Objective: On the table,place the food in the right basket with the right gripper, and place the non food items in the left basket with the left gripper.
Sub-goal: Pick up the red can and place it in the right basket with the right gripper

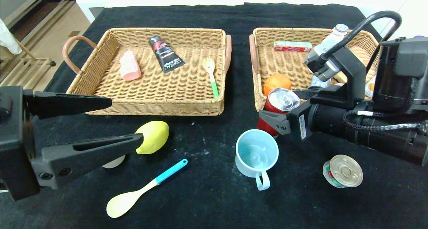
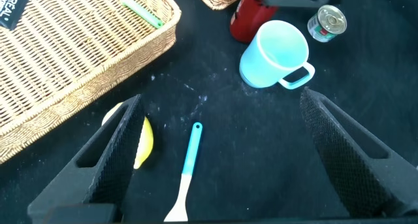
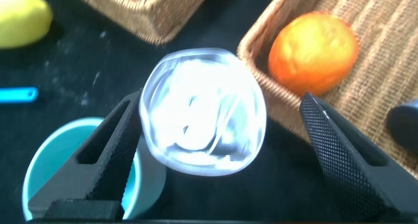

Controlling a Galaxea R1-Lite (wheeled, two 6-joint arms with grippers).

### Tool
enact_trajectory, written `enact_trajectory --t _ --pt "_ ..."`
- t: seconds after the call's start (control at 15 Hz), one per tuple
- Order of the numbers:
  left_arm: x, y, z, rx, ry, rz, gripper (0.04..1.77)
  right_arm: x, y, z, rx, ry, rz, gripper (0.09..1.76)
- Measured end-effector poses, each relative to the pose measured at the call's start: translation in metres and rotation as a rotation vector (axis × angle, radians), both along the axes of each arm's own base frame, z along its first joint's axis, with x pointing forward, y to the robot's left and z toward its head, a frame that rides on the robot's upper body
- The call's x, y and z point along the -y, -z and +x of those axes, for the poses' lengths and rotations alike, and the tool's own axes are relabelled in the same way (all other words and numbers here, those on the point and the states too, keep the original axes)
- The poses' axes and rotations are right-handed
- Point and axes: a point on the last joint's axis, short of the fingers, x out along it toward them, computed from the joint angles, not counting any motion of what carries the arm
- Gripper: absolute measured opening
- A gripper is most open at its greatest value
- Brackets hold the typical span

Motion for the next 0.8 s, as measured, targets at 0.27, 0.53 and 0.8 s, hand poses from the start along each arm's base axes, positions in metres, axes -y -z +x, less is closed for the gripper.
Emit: enact_trajectory --t 0.27,0.53,0.8 --pt "0.000 0.000 0.000 0.001 0.000 0.000 1.72 -0.006 0.003 0.009 0.004 0.004 0.005 1.71" --pt "0.000 0.000 0.000 0.001 0.000 -0.001 1.72 -0.008 0.006 0.017 0.005 0.013 0.007 1.71" --pt "0.000 0.000 0.000 0.001 0.000 0.000 1.72 -0.010 0.010 0.022 0.005 0.016 0.009 1.71"
